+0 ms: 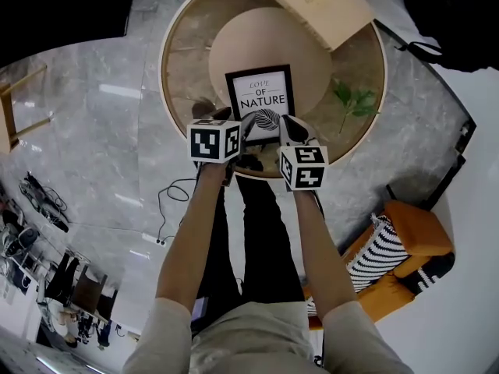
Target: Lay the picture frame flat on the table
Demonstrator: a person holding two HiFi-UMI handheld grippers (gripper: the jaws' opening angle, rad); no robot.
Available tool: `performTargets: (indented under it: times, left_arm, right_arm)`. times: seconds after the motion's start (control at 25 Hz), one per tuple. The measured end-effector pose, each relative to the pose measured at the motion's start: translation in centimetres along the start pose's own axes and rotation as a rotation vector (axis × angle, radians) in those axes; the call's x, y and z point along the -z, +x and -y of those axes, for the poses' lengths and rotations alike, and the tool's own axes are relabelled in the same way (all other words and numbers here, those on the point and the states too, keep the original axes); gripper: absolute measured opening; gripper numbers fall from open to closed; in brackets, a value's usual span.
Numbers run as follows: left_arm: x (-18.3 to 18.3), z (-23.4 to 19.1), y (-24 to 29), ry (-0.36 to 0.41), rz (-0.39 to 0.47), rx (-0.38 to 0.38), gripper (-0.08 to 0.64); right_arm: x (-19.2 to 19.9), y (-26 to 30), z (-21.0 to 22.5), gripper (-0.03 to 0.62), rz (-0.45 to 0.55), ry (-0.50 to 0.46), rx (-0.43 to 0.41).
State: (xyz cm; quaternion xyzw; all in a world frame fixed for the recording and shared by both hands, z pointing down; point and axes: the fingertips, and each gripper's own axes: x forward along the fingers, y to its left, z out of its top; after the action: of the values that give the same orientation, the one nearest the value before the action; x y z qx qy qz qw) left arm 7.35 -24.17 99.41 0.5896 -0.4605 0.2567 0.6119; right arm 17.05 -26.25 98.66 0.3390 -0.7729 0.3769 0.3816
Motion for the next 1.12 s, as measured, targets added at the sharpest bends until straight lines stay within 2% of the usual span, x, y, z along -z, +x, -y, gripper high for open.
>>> performTargets:
  times: [0.2, 0.68, 0.88, 1.12]
  left_arm:
    - [0.4, 0.2, -0.2, 0.045, -0.006, -0.008, 0.258]
    - [1.6, -0.2, -1.9, 0.157, 0.058, -0.045, 0.258]
    - [3.6, 0.1, -4.9, 0.221, 0.063, -0.041, 0.258]
    - [5.3, 2.3, -12.1, 0.350, 0.147, -0.038, 0.256]
  right_arm:
    - [0.2, 0.1, -0.2, 0.032, 0.005, 0.004, 0.003]
    - [0.8, -1.1, -1.3, 0.032, 0.048, -0.029, 0.007]
    - [1.4, -3.6, -3.9, 0.032, 0.084, -0.036, 0.009]
    - [0.8, -9.2, -7.7, 0.032, 0.157, -0.053, 0.030]
